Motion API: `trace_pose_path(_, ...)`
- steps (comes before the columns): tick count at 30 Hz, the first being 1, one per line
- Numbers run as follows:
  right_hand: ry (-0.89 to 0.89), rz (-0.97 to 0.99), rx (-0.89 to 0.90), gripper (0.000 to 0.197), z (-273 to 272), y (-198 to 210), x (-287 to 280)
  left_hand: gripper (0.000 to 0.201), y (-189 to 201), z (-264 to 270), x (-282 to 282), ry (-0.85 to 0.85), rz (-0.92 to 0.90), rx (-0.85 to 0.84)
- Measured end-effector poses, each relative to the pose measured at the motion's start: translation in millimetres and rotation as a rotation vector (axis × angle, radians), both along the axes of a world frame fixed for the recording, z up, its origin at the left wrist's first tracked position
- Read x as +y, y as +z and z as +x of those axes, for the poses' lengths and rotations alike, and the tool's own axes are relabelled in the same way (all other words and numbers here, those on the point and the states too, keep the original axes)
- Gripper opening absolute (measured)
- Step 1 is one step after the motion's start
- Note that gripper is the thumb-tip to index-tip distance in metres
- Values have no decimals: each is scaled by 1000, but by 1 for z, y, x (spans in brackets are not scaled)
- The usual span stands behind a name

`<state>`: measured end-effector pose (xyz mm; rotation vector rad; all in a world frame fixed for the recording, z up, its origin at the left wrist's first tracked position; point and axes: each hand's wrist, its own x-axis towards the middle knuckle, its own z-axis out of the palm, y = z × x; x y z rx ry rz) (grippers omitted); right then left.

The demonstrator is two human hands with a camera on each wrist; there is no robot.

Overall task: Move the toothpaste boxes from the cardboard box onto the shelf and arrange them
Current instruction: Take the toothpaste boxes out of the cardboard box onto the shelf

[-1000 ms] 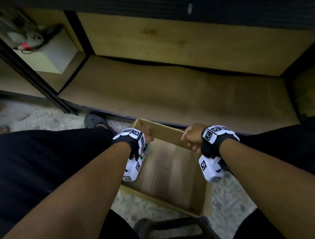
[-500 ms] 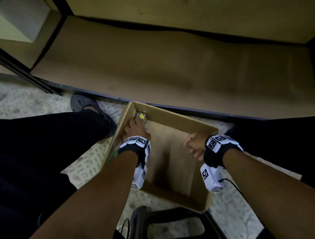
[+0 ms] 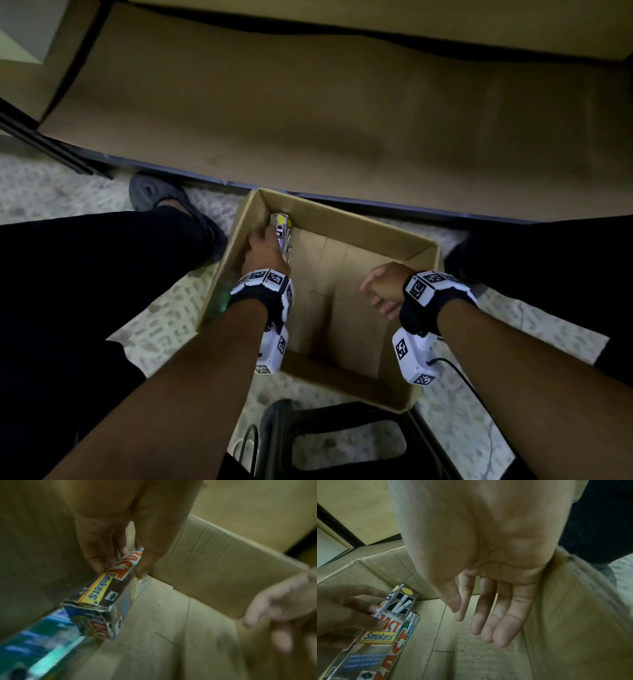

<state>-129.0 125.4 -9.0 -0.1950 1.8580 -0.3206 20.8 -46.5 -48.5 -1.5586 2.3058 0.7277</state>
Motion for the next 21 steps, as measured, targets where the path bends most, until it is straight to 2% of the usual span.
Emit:
trace_pose_path(4,-37,-7,-70,22,-2,0,1,67,2,-6,9,57,116,117)
trace_pose_path(10,-18,-18,17,19,3,-5,4,63,-19,-10,50,65,295,265)
trace_pose_path(14,51,-40,97,6,2,-14,5,87,-34,-20,66,177,553,264)
trace_pose_path(17,142,-25,135,13,4,-20,4,92,-46,-23,77,210,616,267)
trace_pose_path(19,184,5,124,30,8,-21,2,88,-51,-23,80,176,615,237)
trace_pose_path(21,204,19,125,34,11,-22,0,78,-55,-21,79,133,585,213)
